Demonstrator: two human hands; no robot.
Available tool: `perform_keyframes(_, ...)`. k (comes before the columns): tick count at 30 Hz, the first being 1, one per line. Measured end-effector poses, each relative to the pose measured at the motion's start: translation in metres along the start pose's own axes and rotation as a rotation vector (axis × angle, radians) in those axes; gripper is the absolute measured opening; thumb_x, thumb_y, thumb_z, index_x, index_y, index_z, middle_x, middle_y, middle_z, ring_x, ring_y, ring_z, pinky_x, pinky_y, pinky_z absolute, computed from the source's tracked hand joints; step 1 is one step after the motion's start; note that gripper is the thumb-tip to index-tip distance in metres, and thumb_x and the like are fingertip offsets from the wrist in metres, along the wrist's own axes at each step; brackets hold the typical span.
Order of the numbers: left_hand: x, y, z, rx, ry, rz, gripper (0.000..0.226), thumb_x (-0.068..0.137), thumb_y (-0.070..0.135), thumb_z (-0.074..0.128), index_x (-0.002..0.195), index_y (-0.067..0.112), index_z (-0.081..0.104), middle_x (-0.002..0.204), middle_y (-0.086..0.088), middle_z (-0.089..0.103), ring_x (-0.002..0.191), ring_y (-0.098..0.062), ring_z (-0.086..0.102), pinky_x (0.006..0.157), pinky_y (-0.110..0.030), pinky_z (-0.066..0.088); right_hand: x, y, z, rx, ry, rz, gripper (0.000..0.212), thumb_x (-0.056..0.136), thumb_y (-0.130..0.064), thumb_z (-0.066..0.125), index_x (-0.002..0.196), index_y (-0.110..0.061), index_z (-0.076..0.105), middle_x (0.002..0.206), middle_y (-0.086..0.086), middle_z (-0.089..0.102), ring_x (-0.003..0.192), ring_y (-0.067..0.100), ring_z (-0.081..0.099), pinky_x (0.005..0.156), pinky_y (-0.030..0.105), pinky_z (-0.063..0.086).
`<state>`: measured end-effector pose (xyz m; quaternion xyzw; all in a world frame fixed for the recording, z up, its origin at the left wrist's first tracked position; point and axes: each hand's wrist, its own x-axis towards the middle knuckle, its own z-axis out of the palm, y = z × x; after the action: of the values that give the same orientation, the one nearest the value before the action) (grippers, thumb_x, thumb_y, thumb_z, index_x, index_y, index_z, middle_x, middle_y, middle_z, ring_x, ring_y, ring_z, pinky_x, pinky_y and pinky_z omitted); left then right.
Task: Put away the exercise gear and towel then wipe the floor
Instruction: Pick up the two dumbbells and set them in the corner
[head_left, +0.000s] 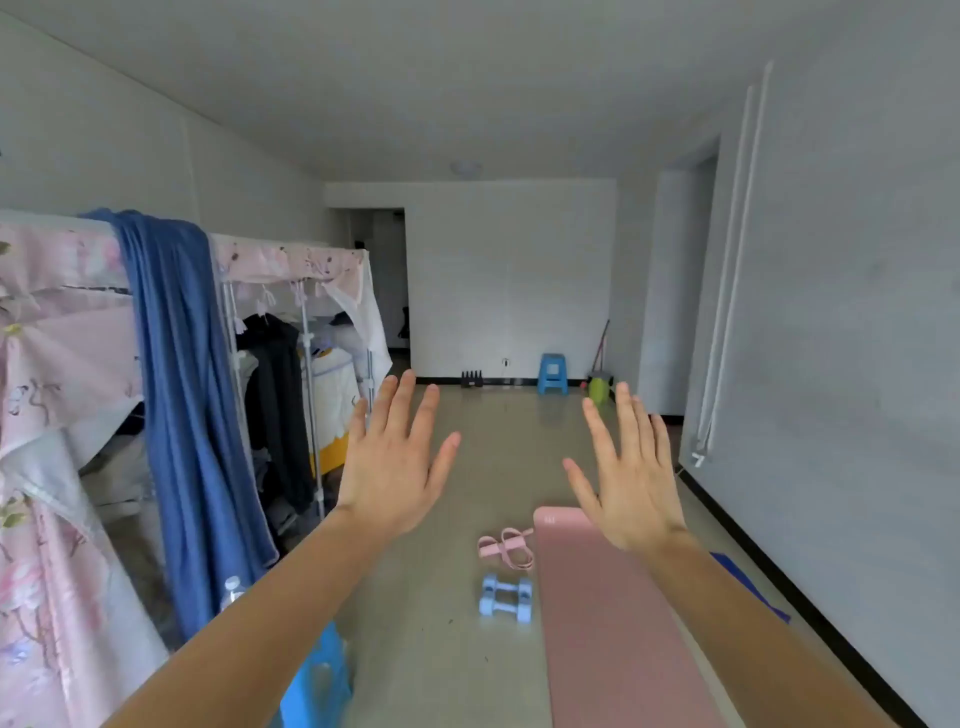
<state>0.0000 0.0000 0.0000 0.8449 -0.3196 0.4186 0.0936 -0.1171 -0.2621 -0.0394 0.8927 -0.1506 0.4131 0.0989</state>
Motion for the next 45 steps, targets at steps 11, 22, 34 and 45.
perform_keyframes(11,0.131,-0.089,0.205,-0.076,-0.111,0.033,0.065,0.1,0.052,0.027,0.145,0.008,0.044,0.153,-0.021,0.037,0.141,-0.038,0.035,0.111,-0.056,0.031,0.128,-0.027,0.196,-0.086,-0.213,0.013,0.074,0.099,-0.058,0.028,0.16,-0.019,0.014,0.166,0.02,-0.002,0.152,0.037,0.012,0.123,0.054,0.015)
perform_keyframes(22,0.283,-0.096,0.474,-0.078,-0.211,0.105,0.064,0.1,0.05,0.028,0.145,0.008,0.042,0.153,-0.02,0.037,0.141,-0.037,0.035,0.11,-0.056,0.032,0.246,0.049,0.446,-0.031,-0.293,0.133,0.07,0.101,-0.051,0.038,0.158,-0.013,0.021,0.164,0.023,0.009,0.15,0.039,0.019,0.121,0.055,0.02)
perform_keyframes(34,0.435,-0.122,0.743,-0.132,-0.315,0.114,0.06,0.101,0.048,0.029,0.14,0.006,0.044,0.145,-0.023,0.044,0.131,-0.042,0.043,0.1,-0.055,0.041,0.392,0.122,0.698,-0.024,-0.512,0.2,0.074,0.101,-0.053,0.035,0.16,-0.015,0.012,0.166,0.02,0.008,0.152,0.036,0.015,0.123,0.051,0.017)
perform_keyframes(45,0.546,-0.094,1.048,-0.238,-0.617,0.248,0.067,0.101,0.052,0.024,0.156,0.015,0.017,0.164,-0.015,0.009,0.149,-0.035,0.013,0.116,-0.054,0.018,0.442,0.197,0.922,-0.126,-0.639,0.525,0.072,0.101,-0.049,0.042,0.158,-0.012,0.02,0.164,0.021,0.012,0.149,0.04,0.022,0.119,0.053,0.021)
